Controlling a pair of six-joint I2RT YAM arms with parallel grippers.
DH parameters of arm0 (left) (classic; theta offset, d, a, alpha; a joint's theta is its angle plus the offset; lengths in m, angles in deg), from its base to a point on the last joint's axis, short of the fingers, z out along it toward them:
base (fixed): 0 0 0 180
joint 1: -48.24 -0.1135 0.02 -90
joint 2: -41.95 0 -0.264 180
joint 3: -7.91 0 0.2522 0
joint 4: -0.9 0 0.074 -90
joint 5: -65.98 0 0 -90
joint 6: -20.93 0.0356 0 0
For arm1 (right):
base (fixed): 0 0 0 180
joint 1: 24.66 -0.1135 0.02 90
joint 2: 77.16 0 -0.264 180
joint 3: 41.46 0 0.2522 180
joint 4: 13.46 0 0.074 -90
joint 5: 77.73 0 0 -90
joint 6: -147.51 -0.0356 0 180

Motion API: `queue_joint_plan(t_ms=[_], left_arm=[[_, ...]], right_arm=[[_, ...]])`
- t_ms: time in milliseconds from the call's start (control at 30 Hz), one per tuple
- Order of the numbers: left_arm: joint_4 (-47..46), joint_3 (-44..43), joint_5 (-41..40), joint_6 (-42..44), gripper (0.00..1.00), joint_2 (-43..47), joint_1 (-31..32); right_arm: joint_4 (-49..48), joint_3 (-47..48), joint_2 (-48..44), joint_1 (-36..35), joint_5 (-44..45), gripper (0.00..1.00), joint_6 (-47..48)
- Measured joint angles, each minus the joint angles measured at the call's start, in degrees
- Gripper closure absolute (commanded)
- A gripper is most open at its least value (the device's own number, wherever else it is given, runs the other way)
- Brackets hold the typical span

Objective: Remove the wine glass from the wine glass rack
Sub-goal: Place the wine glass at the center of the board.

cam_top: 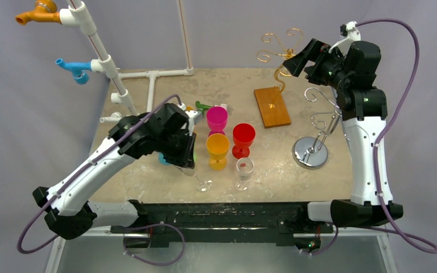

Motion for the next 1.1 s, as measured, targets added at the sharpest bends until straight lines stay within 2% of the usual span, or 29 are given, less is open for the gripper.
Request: queue_joint_plan(t_ms=[167, 300, 733, 900, 1100], left_arm=[[-2.7, 1.4, -7.1, -1.8, 1.0, -4.9, 7.4], [-5.1, 2.1, -11.3, -2.5, 1.0, -8.8, 10.8], [-8.1, 3.9, -17.4, -2.4, 1.0, -13.0, 12.4], [-8.6, 4.7, -17.7, -2.4, 0.94, -13.0, 12.4], [-8.9, 4.7, -17.7, -2.4, 0.81, -13.0, 12.5]], right_arm=[[-0.2, -0.4, 0.0, 0.0, 0.0, 0.01, 0.0], [-0.3, -0.4, 0.0, 0.0, 0.0, 0.01, 0.0], [-0.3, -0.4, 0.0, 0.0, 0.0, 0.01, 0.7], [-0.3, -0.4, 0.0, 0.0, -0.1, 0.01, 0.8], [-0.4, -0.6, 0.0, 0.0, 0.0, 0.01, 0.9]])
